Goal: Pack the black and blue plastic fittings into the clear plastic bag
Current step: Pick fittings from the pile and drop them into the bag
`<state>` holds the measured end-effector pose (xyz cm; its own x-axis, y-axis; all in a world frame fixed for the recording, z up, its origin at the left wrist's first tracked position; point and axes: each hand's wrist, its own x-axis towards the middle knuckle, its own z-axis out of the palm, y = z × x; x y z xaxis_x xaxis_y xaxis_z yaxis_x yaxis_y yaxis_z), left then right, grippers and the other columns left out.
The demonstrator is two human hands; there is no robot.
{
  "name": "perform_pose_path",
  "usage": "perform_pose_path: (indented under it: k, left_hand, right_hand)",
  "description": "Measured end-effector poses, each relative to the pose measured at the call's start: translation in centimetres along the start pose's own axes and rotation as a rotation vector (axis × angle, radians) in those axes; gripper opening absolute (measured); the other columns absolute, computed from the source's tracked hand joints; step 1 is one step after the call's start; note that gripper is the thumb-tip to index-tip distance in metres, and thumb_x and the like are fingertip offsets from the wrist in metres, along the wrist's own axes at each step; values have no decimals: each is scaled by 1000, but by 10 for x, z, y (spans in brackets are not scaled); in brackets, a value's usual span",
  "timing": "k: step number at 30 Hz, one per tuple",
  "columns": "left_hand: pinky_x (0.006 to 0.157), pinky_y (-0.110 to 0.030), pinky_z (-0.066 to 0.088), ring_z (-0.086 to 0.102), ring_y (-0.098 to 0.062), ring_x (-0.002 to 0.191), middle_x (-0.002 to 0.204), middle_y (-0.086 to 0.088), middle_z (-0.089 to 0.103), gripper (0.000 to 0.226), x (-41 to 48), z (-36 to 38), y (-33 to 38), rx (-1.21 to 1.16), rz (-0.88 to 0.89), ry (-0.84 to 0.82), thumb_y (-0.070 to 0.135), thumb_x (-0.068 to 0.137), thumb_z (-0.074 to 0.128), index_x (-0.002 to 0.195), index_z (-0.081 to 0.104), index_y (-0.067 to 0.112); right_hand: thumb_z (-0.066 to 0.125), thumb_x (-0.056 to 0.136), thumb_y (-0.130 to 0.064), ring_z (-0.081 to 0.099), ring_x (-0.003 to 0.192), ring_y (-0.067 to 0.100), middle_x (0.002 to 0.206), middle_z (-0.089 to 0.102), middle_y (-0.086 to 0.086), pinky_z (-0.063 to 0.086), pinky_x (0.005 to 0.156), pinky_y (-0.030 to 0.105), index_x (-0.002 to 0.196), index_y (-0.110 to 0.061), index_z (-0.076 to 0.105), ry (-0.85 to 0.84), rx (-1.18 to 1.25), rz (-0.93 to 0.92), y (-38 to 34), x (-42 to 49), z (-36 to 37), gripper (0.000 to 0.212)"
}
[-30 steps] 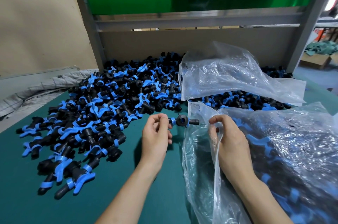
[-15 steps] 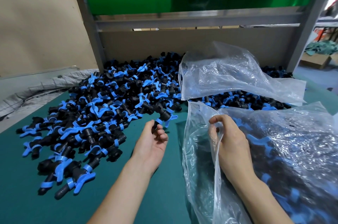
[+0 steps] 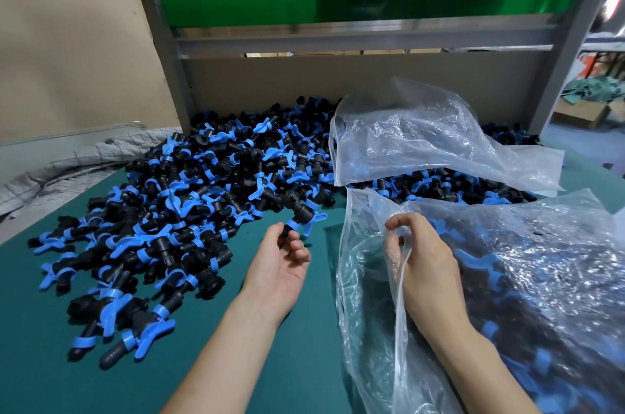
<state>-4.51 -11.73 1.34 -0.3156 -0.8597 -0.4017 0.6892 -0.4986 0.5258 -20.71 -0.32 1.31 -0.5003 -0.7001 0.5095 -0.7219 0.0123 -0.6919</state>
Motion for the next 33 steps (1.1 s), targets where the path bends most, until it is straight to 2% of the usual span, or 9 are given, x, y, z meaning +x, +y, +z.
perform_pose_path:
  k: [8, 33]
  left_hand:
    - [41, -19, 41, 45, -9, 45, 61, -1, 56, 18, 1, 0, 0, 12, 6, 1, 20, 96, 60, 83, 54, 9]
    - [43, -19, 42, 47, -7, 48, 62, 1, 57, 18, -1, -1, -2, 75, 17, -28, 24, 96, 60, 84, 56, 11]
  right_hand:
    - [54, 94, -28, 57, 71, 11, 76, 63, -9, 50, 65, 42, 93, -42, 50, -4, 11, 21, 1, 0, 1, 15]
    - [55, 96, -29, 57, 66, 11, 72, 62, -6, 50, 62, 43, 93, -44, 48, 5, 6, 0, 5, 1, 3, 17]
